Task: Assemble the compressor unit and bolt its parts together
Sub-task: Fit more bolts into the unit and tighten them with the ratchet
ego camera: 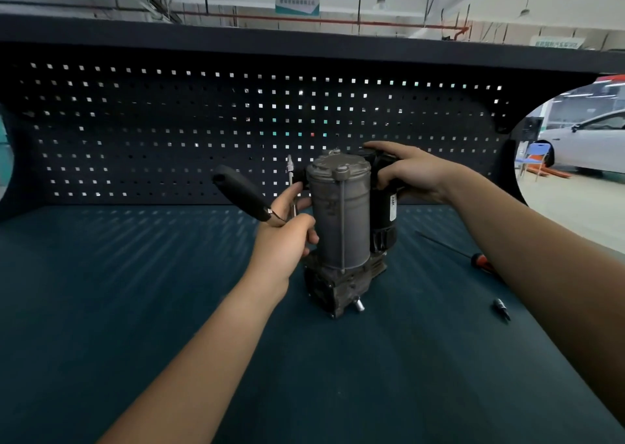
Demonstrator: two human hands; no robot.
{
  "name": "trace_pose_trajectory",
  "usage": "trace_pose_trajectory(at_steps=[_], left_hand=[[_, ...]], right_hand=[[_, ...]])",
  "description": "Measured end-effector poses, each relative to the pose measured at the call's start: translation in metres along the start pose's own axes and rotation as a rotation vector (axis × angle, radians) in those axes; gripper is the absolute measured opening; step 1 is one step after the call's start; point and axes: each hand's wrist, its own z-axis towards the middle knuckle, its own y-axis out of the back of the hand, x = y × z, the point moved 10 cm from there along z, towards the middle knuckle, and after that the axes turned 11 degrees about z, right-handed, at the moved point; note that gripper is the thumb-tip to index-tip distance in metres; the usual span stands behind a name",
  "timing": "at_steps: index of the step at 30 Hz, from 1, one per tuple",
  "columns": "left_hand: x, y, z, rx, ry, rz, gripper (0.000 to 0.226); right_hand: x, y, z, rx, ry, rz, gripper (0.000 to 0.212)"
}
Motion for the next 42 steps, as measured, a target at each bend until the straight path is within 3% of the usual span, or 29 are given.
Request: trace_pose_trajectory(at_steps=[8,14,18,22,26,28,42], left_hand=[[-0.008,-0.003,-0.002,0.013,-0.073,0.05,0.049],[-0.009,-0.001,-0.004,-0.041,-0.106,0.006,0.04],[-0.008,-0.004,-0.005,0.015,-0.122,0.019,0.032],[-0.009,-0.004,-0.004,0.005,-0.161,0.071,0.039],[-0.01,0.0,-0.003,-0.027,-0.186,0.09,0.024],[-0.008,0.002,-0.003,-0.027,-0.179,0.098,0.014],[0.0,0.004,-0.006,0.036,-0.08,-0.05,0.012]], right_hand=[[0.011,0.001,-0.032,-0.039,0.029,-0.177,0.073],[0.024,-0.001,-0.053,-0.141,0.162,-0.313,0.075],[0.031,-0.005,-0.063,-0.214,0.217,-0.398,0.074],[0.034,-0.012,-0.076,-0.193,0.212,-0.614,0.085],[0.037,-0.018,-0.086,-0.127,0.21,-0.814,0.093],[0.042,-0.019,-0.091,-0.13,0.229,-0.84,0.092],[0.053,-0.028,-0.108,-0.192,0.298,-0.85,0.084]])
